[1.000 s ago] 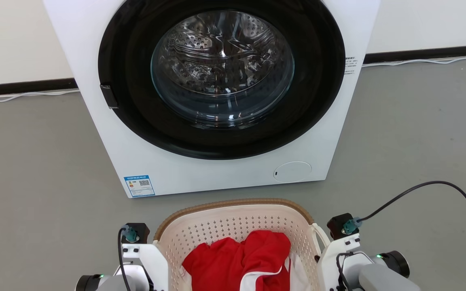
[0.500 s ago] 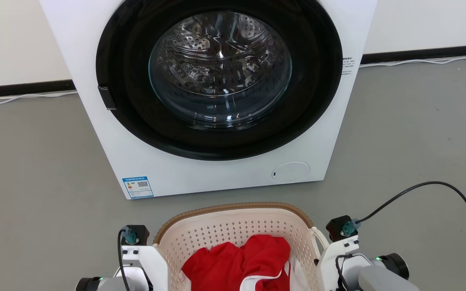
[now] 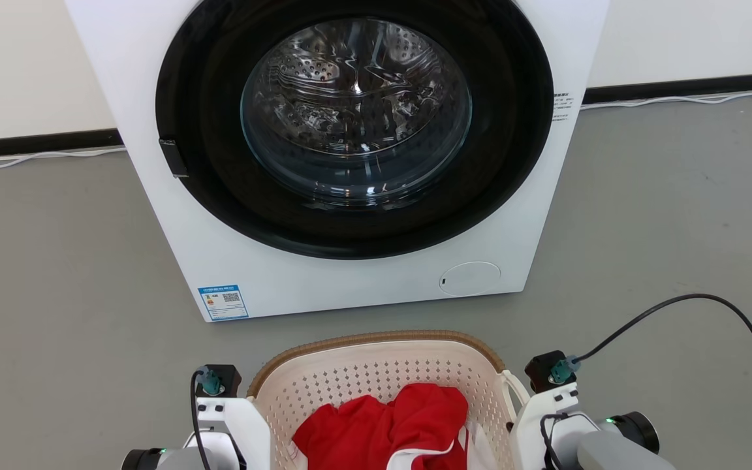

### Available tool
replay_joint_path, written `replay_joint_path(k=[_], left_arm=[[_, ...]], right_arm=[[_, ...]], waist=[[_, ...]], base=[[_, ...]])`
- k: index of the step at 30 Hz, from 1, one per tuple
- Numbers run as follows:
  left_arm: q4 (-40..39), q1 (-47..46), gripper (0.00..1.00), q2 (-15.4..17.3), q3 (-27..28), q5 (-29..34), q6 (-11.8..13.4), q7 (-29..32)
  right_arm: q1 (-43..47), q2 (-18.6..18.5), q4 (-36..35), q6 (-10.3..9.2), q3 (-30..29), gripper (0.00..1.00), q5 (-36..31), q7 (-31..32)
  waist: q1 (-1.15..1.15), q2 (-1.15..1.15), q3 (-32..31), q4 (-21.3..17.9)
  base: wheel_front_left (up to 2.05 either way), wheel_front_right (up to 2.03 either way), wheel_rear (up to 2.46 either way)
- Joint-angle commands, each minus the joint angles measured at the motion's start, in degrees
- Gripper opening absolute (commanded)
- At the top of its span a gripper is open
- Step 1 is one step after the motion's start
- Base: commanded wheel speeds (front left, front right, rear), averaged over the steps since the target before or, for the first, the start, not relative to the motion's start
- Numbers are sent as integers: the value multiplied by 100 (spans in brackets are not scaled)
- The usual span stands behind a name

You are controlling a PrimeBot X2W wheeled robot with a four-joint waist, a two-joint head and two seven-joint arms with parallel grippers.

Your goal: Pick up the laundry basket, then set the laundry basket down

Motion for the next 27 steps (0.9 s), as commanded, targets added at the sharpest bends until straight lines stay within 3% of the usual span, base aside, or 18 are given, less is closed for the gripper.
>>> replay_joint_path(k=[1, 27], left_arm=[[-150, -155, 0, 132, 84, -16, -71, -67], [-149, -144, 0, 169, -40, -125, -53, -45]], right_arm=[[18, 134, -94, 103, 139, 0, -20, 6], [-23, 134, -81, 103, 393, 0, 220, 0]], waist=[[0, 0, -2, 6], [0, 0, -75, 15]], base=[[0, 0, 0], [0, 0, 0]])
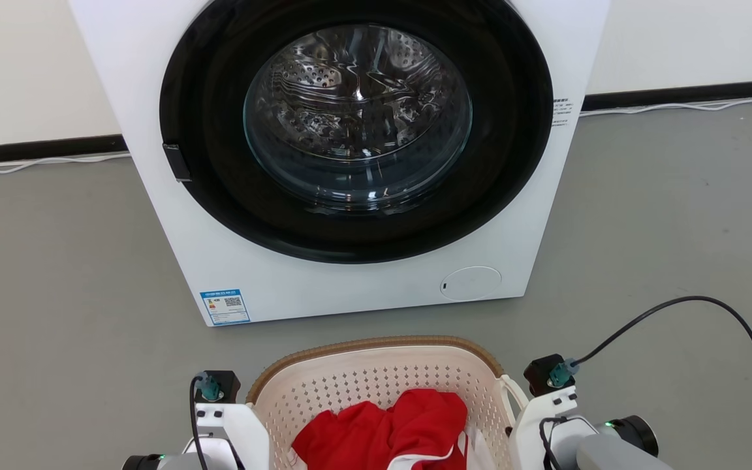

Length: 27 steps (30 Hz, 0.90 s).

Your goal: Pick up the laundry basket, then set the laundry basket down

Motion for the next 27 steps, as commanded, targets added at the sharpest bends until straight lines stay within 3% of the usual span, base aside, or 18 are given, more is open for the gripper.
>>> replay_joint_path(k=[1, 19, 27], left_arm=[[-148, -212, 0, 143, 73, 7, -52, -62], [-157, -445, 0, 164, -33, 2, 18, -247], [-217, -831, 0, 188, -66, 20, 113, -402]], right_arm=[[-22, 128, -118, 103, 152, 0, -29, -1], [-158, 128, -220, 103, 333, 0, -1, -506], [-533, 128, -179, 103, 357, 0, -43, -933]], waist=[[0, 0, -2, -1], [0, 0, 271, 39], [0, 0, 850, 99]], base=[[0, 0, 0], [0, 0, 0], [0, 0, 0]])
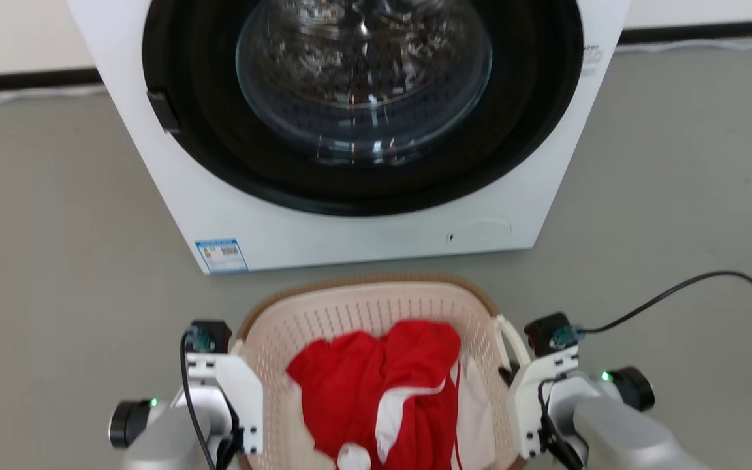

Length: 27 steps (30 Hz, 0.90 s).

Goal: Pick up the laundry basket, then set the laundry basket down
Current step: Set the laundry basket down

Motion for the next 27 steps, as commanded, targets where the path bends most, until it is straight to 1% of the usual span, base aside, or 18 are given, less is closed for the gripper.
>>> replay_joint_path(k=[1, 11, 21, 22, 27], left_arm=[[-171, -387, 0, 118, 61, 67, 16, -111], [-258, -978, 0, 149, -19, 145, 156, -326], [-419, -1748, 0, 170, -60, 225, 337, -735], [-419, -1748, 0, 170, -60, 225, 337, -735], [-472, -2152, 0, 182, -41, 240, 441, -985]], right_arm=[[-152, 158, -120, 130, 124, 0, -105, -174], [-743, 158, 32, 130, 205, 0, -188, -497], [-1465, 120, 290, 130, 241, 0, -355, -1081], [-1465, 120, 290, 130, 241, 0, -355, -1081], [-1763, 33, 415, 130, 240, 0, -453, -1283]], waist=[[0, 0, 231, 29], [0, 0, 1261, 84], [0, 0, 2473, 148], [0, 0, 2473, 148], [0, 0, 3037, 204]], base=[[0, 0, 0], [0, 0, 0], [0, 0, 0], [0, 0, 0], [0, 0, 0]])
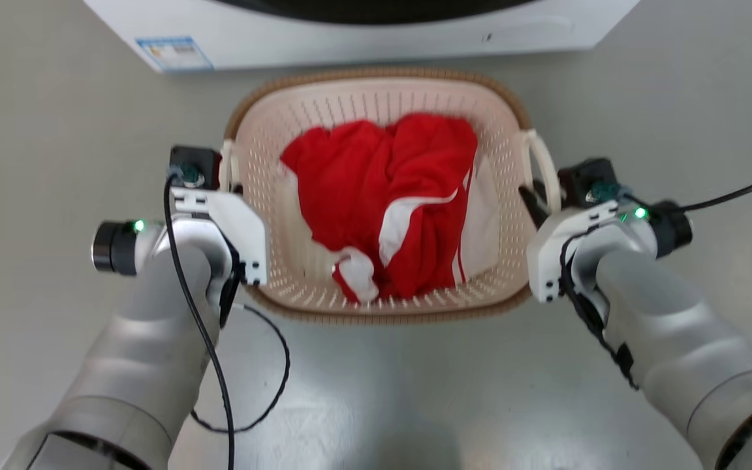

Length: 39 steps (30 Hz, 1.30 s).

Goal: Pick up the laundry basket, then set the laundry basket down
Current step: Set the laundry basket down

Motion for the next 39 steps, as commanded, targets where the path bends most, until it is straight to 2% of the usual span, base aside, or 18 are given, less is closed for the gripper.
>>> replay_joint_path(k=[1, 6, 15, 39], left_arm=[[-187, -367, 0, 157, 74, 71, 52, -187], [-156, -698, 0, 199, 110, 47, 94, -433], [-82, -936, 0, 130, 153, -48, 23, -732], [102, -1183, 0, 78, 99, -135, -22, -950]], right_arm=[[64, 123, -66, 130, 159, 0, -225, -113], [-261, 78, 2, 130, 101, 0, -292, -252], [-631, -84, 57, 130, -60, 0, -386, -366], [-751, -81, 91, 130, -410, 0, -679, -399]], waist=[[0, 0, 455, 67], [0, 0, 1022, 73], [0, 0, 1489, 76], [0, 0, 1753, 72]], base=[[0, 0, 0], [0, 0, 0], [0, 0, 0], [0, 0, 0]])
